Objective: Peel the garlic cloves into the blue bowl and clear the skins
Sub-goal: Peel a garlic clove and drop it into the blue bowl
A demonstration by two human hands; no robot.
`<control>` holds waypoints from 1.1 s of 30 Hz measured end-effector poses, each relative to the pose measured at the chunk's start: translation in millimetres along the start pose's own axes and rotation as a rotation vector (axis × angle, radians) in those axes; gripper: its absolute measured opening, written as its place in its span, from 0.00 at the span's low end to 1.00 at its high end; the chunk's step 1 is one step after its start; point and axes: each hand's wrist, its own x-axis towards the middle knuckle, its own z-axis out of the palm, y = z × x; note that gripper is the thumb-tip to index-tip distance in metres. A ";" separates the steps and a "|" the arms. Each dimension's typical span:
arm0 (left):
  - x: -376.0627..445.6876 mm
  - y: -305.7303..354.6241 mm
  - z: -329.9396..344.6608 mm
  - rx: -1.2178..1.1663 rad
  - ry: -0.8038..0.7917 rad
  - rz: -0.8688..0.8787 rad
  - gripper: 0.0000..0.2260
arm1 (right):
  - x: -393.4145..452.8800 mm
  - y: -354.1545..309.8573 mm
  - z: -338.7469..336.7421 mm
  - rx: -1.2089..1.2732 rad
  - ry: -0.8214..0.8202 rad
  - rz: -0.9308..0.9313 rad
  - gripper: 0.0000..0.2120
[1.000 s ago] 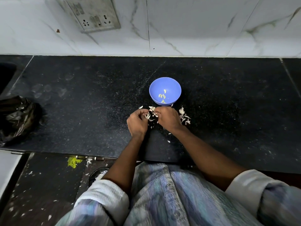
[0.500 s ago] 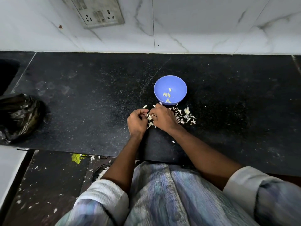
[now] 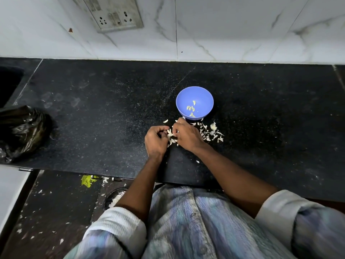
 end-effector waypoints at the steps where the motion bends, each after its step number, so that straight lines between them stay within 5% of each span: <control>1: -0.3 1.1 -0.4 -0.006 0.011 0.007 0.14 | -0.6 2.6 -0.8 0.013 0.017 0.004 0.11; 5: -2.3 9.1 2.5 -0.028 0.031 0.067 0.15 | -4.0 13.4 -4.6 0.077 0.090 0.001 0.08; 11: -16.3 29.7 27.7 -0.270 -0.152 0.064 0.05 | -17.9 19.8 -3.6 0.296 0.180 0.142 0.03; 21: -15.8 51.1 40.6 -0.664 -0.196 -0.378 0.05 | -31.2 20.5 -11.8 0.561 0.313 0.218 0.06; 33: -12.7 89.8 26.3 -0.753 -0.292 -0.566 0.13 | -35.7 -2.3 -12.8 0.665 0.421 0.394 0.07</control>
